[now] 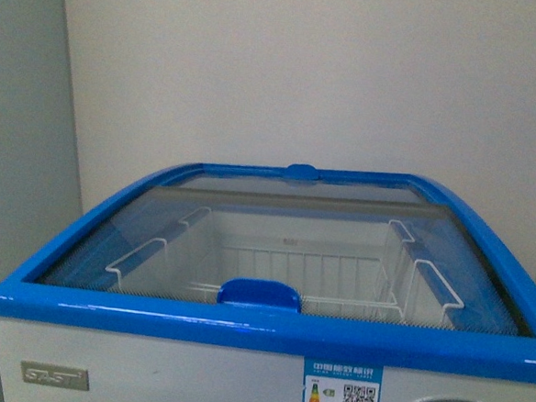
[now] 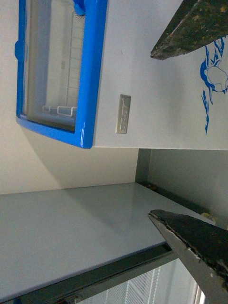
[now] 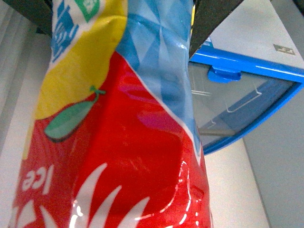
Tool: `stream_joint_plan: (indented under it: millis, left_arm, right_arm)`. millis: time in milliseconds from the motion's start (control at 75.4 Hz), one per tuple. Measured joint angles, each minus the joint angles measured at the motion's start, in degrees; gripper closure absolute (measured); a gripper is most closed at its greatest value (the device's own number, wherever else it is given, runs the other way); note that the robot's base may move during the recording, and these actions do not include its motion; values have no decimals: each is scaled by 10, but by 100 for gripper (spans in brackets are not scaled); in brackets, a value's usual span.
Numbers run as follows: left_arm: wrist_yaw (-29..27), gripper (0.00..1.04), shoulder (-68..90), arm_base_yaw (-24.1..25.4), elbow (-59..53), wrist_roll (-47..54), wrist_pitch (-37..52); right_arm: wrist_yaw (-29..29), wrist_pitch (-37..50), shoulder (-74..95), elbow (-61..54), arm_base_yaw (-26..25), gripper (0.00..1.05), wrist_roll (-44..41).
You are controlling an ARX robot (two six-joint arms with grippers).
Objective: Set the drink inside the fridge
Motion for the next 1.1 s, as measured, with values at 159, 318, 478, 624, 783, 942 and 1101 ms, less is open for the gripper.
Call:
stream_joint_plan:
  millis: [159,318,478,624,783,942,1101]
  left_arm:
    - [135,8,103,36,29,-68,-21]
    - [219,8,361,28,85,-59,206]
    - [302,8,596,-13,190,58,393]
    - [380,8,710,-67,277,182,395]
    - [382,8,803,-148,376,344,322]
    - [378,8,865,-185,440,412,285]
    - [378,8,923,-188,498,461,249]
  right_arm:
    - [0,0,0,0,0,65,0]
    - [1,0,0,0,0,65,0]
    - [0,0,0,0,1,65,0]
    - [0,0,0,0,1,65,0]
    - [0,0,0,0,1,65,0]
    - [0,0,0,0,1,65,0]
    - [0,0,0,0,1,65,0]
